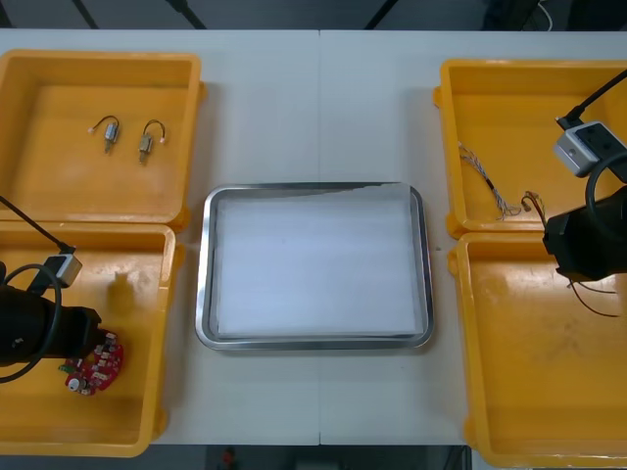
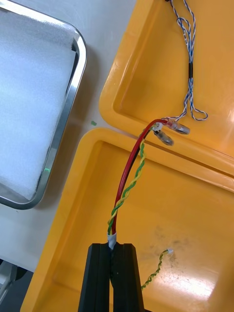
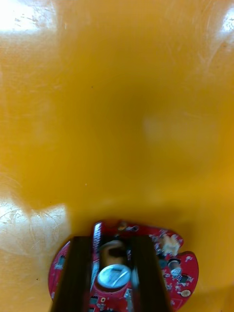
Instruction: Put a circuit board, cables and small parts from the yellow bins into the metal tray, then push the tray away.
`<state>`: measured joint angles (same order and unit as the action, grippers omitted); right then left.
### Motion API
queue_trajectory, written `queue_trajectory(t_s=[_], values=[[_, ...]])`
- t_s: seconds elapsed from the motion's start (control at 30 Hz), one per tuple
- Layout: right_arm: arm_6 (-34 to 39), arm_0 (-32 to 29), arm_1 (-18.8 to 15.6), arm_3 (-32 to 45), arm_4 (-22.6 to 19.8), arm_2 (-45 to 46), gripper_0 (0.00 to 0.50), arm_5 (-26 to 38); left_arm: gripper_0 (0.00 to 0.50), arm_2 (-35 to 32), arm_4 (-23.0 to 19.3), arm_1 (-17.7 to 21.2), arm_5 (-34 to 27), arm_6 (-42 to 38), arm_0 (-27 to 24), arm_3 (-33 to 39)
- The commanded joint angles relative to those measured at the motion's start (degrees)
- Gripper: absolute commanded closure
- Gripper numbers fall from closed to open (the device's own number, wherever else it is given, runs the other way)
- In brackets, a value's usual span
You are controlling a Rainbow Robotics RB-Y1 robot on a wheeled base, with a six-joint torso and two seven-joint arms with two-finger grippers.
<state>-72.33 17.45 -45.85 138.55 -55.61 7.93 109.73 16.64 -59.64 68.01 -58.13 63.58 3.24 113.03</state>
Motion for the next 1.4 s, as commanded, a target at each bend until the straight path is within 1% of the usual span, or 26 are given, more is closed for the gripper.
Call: queue_trajectory(t_s=[0.03,0.1,0.43,0.53,0.6,0.63,0.67,0.7,0.73,0.77,0.83,0.93,1.0,1.13,1.23,1.4], values=[[-1.3,2.6,0.4,1.5,-0.7,1.6,0.500,0.3,0.407,0.8,0.6,2.4,0.6,5.8,1.8,-0.1],[-1.3,2.7,0.4,1.4,-1.0,1.6,0.500,0.3,0.421,0.8,0.7,2.6,0.6,5.9,1.7,-0.1],[-1.3,2.5,0.5,1.5,-0.7,1.6,0.500,0.3,0.458,0.7,0.6,3.4,0.6,5.8,1.4,0.2],[-1.7,1.7,0.6,1.4,0.0,1.6,0.500,0.3,0.468,-0.5,0.4,5.6,0.2,5.6,0.6,2.1],[-1.9,1.1,0.5,1.4,0.3,1.5,0.500,0.3,0.471,-3.0,0.0,7.0,-2.1,5.4,0.4,3.9],[-2.0,0.9,0.5,1.4,0.5,1.6,0.500,0.3,0.471,-3.9,-0.2,7.1,-3.0,5.3,0.4,4.3],[-2.0,0.7,0.5,1.5,0.9,1.6,0.500,0.3,0.471,-6.2,-0.9,7.2,-5.5,5.2,0.3,5.4],[-2.1,0.7,0.5,1.5,1.0,1.6,0.500,0.3,0.470,-7.1,-1.5,7.3,-6.6,5.2,0.3,5.6],[-2.2,0.7,0.5,1.4,1.5,1.6,0.500,0.3,0.473,-10.5,-4.0,7.3,-10.2,5.4,0.1,6.1],[-2.2,0.7,0.5,1.4,1.5,1.6,0.500,0.3,0.472,-11.5,-4.9,7.3,-11.3,5.5,0.0,6.2],[-2.2,0.7,0.5,1.4,1.5,1.6,0.500,0.3,0.471,-15.1,-7.2,7.4,-15.4,5.5,-0.7,6.9],[-2.2,0.7,0.5,1.4,1.5,1.6,0.500,0.3,0.473,-19.0,-9.0,7.4,-19.8,5.2,-2.2,8.3],[-2.2,0.7,0.5,1.4,1.5,1.6,0.500,0.3,0.476,-21.3,-9.8,7.5,-21.7,4.9,-2.8,8.7],[-2.2,0.7,0.5,1.4,1.5,1.6,0.500,0.3,0.475,-23.7,-11.3,7.4,-24.8,4.3,-5.3,8.9],[-2.2,0.7,0.5,1.4,1.5,1.6,0.500,0.3,0.475,-23.7,-11.4,7.5,-26.8,3.7,-7.3,9.0],[-2.2,0.7,0.5,1.4,1.5,1.6,0.500,0.3,0.478,-23.8,-11.7,7.2,-28.0,2.3,-9.2,9.1]])
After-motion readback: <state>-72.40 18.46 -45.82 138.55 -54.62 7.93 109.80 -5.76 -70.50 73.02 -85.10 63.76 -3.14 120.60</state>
